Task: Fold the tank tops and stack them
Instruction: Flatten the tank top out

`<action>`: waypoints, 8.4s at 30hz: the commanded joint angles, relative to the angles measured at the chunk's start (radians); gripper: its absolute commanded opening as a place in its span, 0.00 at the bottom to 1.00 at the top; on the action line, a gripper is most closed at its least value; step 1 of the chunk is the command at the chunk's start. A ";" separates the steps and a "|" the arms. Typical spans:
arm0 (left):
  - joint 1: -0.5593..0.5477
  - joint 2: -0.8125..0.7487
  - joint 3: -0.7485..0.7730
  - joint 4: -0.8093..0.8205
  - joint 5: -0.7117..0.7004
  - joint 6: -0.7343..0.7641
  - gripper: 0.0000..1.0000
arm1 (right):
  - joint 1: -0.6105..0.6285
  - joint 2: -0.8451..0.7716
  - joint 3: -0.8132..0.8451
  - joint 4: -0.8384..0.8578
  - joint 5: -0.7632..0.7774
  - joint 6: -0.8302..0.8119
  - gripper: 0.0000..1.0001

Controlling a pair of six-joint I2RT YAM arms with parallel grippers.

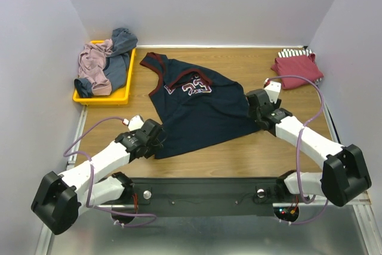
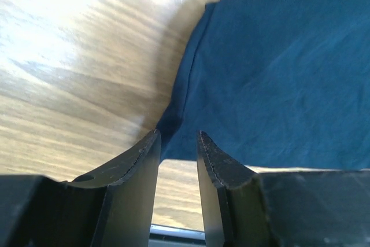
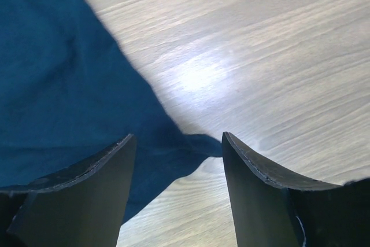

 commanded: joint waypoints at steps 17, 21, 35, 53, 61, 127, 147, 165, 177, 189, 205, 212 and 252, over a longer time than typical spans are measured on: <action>-0.041 0.188 0.035 0.024 0.013 0.037 0.20 | -0.079 0.040 -0.006 0.036 -0.067 -0.018 0.67; 0.019 0.191 0.033 0.053 0.013 0.099 0.04 | -0.085 0.052 -0.006 0.039 -0.072 -0.018 0.67; 0.433 0.283 0.162 0.219 0.052 0.291 0.00 | -0.086 0.079 -0.063 0.102 -0.320 -0.021 0.67; 0.513 0.304 0.180 0.277 0.128 0.323 0.00 | -0.077 -0.115 -0.275 0.056 -0.616 0.154 0.60; 0.513 0.260 0.184 0.282 0.161 0.346 0.00 | -0.069 -0.106 -0.279 0.041 -0.581 0.183 0.17; 0.688 0.880 1.962 0.826 0.721 0.192 0.00 | -0.298 0.652 1.788 0.309 -0.458 -0.210 0.01; 0.711 0.252 0.655 1.000 0.778 0.139 0.00 | -0.299 0.064 0.557 0.369 -0.543 0.000 0.01; 0.570 -0.294 -0.188 0.377 0.546 0.217 0.00 | -0.301 -0.403 -0.327 0.018 -0.773 0.244 0.01; 0.488 -0.272 -0.175 0.267 0.548 0.239 0.00 | -0.299 -0.417 -0.246 -0.159 -0.630 0.269 0.10; 0.484 -0.304 -0.059 0.075 0.488 0.281 0.09 | -0.299 -0.458 -0.189 -0.222 -0.624 0.257 0.58; 0.485 -0.201 0.142 0.090 0.428 0.295 0.50 | -0.035 -0.273 -0.117 -0.027 -0.592 0.238 0.61; 0.487 0.056 0.223 0.331 0.393 0.297 0.50 | 0.000 -0.124 -0.132 0.045 -0.458 0.249 0.62; 0.537 0.753 0.737 0.454 0.246 0.356 0.41 | 0.265 0.072 0.130 0.059 -0.434 0.166 0.61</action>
